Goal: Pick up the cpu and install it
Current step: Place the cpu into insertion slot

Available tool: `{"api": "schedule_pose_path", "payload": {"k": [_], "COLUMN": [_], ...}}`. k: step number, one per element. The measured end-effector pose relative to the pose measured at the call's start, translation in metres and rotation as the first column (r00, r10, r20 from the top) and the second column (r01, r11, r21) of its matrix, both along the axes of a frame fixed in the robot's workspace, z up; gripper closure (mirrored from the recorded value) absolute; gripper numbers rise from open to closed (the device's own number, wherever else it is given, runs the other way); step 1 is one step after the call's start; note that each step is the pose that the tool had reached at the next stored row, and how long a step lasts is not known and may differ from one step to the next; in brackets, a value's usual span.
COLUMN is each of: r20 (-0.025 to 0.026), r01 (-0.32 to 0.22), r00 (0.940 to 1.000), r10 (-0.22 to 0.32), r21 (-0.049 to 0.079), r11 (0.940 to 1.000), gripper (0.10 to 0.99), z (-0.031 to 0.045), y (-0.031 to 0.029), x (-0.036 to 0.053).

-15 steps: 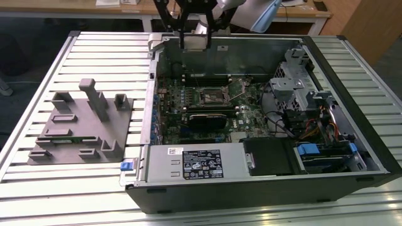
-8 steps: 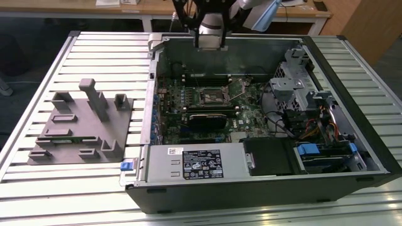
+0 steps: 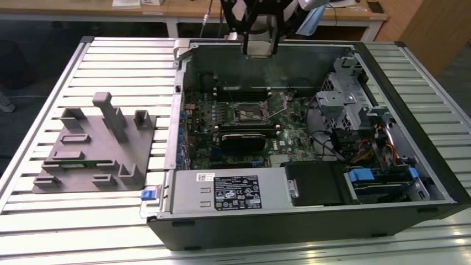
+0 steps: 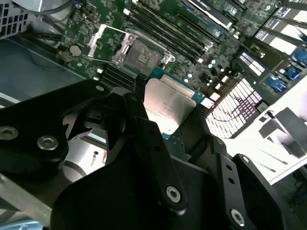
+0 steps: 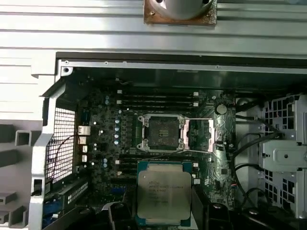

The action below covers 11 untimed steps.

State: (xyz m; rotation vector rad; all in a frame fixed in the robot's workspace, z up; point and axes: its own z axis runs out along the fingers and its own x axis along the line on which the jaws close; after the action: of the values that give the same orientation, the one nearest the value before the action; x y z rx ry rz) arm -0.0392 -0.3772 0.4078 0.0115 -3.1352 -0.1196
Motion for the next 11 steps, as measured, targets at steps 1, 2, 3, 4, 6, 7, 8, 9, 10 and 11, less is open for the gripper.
{"api": "schedule_pose_path", "payload": {"k": [1, 2, 3, 4, 6, 7, 8, 9, 10, 11], "r20": [-0.0001, -0.0001, 0.0000, 0.0000, 0.0000, 0.0000, 0.0000, 0.0000, 0.0000, 0.0000], "r01": [0.014, 0.024, 0.039, 0.056, 0.090, 0.106, 0.122, 0.138, 0.154, 0.170], "r00": [0.9999, 0.9997, 0.9992, 0.9984, 0.9960, 0.9944, 0.9926, 0.9905, 0.9881, 0.9855], "r10": [-0.014, -0.024, -0.039, -0.056, -0.090, -0.106, -0.122, -0.138, -0.154, -0.170], "r21": [-0.004, -0.004, -0.004, -0.004, -0.004, -0.004, -0.004, -0.004, -0.004, -0.003], "r11": [0.9999, 0.9997, 0.9992, 0.9984, 0.9960, 0.9944, 0.9925, 0.9905, 0.9881, 0.9855], "gripper": [0.541, 0.541, 0.541, 0.541, 0.541, 0.541, 0.541, 0.541, 0.541, 0.541], "z": [0.0000, 0.0000, -0.0001, -0.0002, -0.0004, -0.0005, -0.0006, -0.0008, -0.0009, -0.0010], "y": [0.0002, 0.0004, 0.0004, 0.0005, 0.0005, 0.0005, 0.0005, 0.0006, 0.0006, 0.0006], "x": [0.0052, 0.0053, 0.0053, 0.0053, 0.0053, 0.0053, 0.0053, 0.0053, 0.0053, 0.0053]}}
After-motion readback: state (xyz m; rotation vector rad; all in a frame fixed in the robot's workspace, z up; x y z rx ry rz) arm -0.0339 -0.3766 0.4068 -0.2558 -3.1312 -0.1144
